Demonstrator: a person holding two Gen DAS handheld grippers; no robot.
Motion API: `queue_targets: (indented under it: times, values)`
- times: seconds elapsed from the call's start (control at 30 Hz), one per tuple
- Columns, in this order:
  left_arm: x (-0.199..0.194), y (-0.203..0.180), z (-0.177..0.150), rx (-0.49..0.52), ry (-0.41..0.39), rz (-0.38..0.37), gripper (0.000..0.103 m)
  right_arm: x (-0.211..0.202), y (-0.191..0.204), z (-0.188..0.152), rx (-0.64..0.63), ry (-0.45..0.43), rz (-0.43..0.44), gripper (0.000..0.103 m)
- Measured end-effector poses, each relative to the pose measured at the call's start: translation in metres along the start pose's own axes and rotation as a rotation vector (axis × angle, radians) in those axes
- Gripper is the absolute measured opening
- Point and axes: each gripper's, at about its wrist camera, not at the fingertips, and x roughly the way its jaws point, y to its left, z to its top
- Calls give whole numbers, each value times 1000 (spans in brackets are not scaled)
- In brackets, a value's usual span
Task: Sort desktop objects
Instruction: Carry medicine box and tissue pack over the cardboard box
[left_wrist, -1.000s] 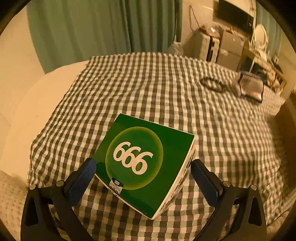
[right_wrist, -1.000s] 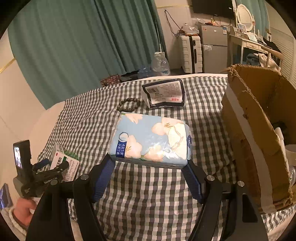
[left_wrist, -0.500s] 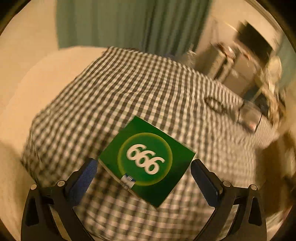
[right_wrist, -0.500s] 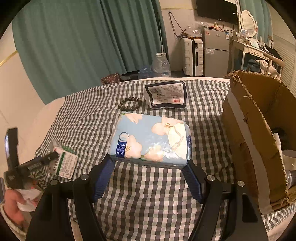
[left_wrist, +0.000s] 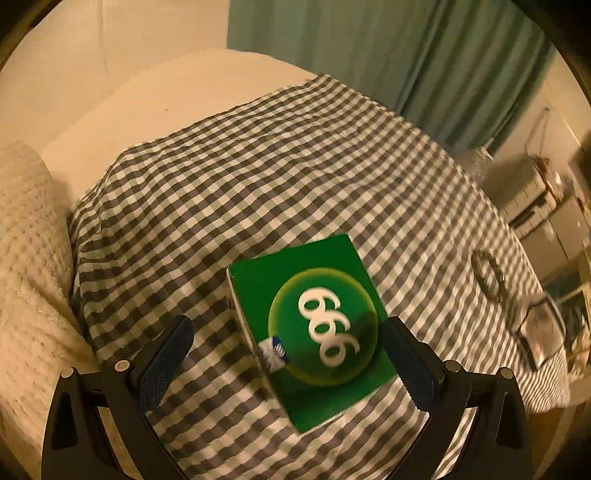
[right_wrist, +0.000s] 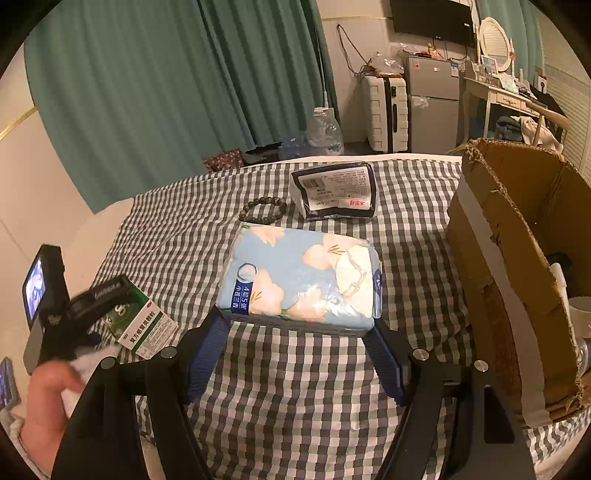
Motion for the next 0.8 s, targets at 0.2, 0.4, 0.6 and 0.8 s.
queue_targets:
  times: [0.2,0.4,0.6,0.8]
  values:
    - [7,-17,7,58,57,-44,103,3,4,1,-16,-13,33,72]
    - [48,17,0,14,177,-90,93,3,8,1,-27,-15,32,72]
    - [18,44,-8,90,91,-424,87,-5,8,1,-24,-51,75,72]
    - [-94,-16,-43,494,-63,-661,87,-53,-10,21,18,-154,52,72]
